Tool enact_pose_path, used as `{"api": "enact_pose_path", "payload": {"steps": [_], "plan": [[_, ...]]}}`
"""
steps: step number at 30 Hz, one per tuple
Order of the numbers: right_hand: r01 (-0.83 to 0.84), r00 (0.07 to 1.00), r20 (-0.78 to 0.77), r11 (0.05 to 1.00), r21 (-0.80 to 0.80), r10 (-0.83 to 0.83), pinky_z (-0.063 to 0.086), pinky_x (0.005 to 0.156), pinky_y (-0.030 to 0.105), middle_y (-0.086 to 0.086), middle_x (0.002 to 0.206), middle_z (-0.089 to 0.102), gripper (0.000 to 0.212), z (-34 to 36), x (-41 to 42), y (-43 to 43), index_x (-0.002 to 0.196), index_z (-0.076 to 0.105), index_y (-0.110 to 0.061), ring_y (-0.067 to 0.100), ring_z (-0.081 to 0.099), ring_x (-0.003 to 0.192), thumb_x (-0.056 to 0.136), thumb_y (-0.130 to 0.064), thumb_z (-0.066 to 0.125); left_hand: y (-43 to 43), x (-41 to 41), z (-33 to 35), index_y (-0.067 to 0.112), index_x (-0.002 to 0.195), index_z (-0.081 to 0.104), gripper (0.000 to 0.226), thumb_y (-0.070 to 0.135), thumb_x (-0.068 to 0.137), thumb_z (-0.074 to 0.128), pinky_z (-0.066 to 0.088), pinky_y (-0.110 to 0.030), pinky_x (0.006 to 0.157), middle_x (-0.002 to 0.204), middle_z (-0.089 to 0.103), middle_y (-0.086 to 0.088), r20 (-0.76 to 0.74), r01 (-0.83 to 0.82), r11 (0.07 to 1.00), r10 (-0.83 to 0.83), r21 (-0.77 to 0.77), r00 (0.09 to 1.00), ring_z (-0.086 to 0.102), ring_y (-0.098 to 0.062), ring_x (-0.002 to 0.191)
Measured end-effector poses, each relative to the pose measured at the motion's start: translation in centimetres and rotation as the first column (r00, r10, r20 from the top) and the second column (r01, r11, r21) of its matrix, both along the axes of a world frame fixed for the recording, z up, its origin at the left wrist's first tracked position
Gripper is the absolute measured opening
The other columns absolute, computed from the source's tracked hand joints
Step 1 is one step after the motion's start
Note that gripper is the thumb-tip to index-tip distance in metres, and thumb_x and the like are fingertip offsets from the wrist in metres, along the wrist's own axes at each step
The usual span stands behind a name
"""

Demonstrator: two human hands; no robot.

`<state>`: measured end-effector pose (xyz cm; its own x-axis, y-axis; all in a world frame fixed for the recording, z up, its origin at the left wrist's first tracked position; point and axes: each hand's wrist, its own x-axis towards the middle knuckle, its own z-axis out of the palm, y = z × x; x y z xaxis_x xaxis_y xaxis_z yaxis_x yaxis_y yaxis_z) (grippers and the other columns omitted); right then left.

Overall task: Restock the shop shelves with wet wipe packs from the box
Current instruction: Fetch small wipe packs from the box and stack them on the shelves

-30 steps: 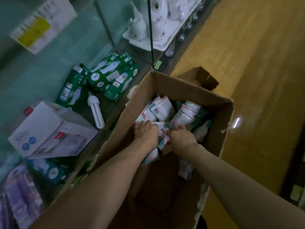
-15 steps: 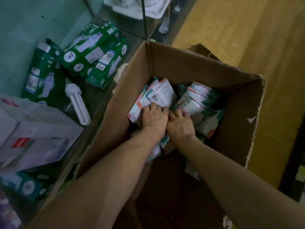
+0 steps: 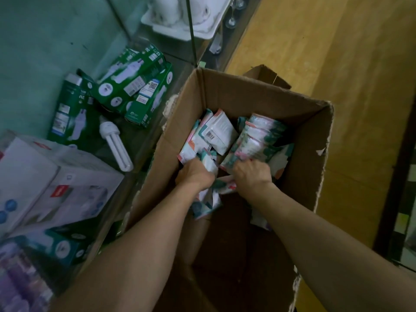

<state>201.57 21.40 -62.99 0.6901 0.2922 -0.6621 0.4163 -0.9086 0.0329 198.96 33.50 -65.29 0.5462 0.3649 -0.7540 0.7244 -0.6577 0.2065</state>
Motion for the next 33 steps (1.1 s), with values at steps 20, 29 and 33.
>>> {"api": "enact_pose_path", "payload": {"steps": [20, 29, 33], "plan": [[0.626, 0.409, -0.149, 0.158, 0.764, -0.900, 0.059, 0.069, 0.038, -0.002, 0.101, 0.064, 0.023, 18.2, -10.6, -7.6, 0.107, 0.063, -0.018, 0.014, 0.064, 0.087, 0.094, -0.035, 0.054, -9.3, -6.3, 21.6, 0.012, 0.124, 0.044, 0.032, 0.017, 0.094, 0.051, 0.044, -0.033, 0.087, 0.122, 0.058, -0.010, 0.476, -0.365, 0.844, 0.526, -0.393, 0.704, 0.057, -0.029, 0.104], [0.419, 0.249, -0.066, 0.046, 0.907, -0.966, 0.054, 0.066, 0.041, 0.005, 0.080, 0.066, 0.029, 25.7, -16.2, -15.8, 0.089, 0.067, -0.015, 0.023, 0.064, 0.074, 0.087, -0.038, 0.048, -19.2, -10.9, 31.2, 0.019, 0.112, 0.042, 0.026, 0.009, 0.091, 0.052, 0.037, -0.025, 0.072, 0.104, 0.052, 0.002, 0.657, -0.095, 0.839, 0.486, -0.537, 0.576, 0.053, -0.017, 0.090], [0.312, 0.143, -0.093, -0.044, 0.949, -0.985, 0.056, 0.068, 0.046, 0.001, 0.085, 0.068, 0.031, 28.8, -20.2, -20.5, 0.093, 0.067, -0.019, 0.021, 0.065, 0.078, 0.086, -0.042, 0.048, -24.2, -14.4, 34.8, 0.017, 0.116, 0.044, 0.030, 0.009, 0.089, 0.053, 0.035, -0.020, 0.068, 0.100, 0.053, 0.004, 0.708, 0.040, 0.831, 0.447, -0.555, 0.547, 0.053, -0.017, 0.089]]}}
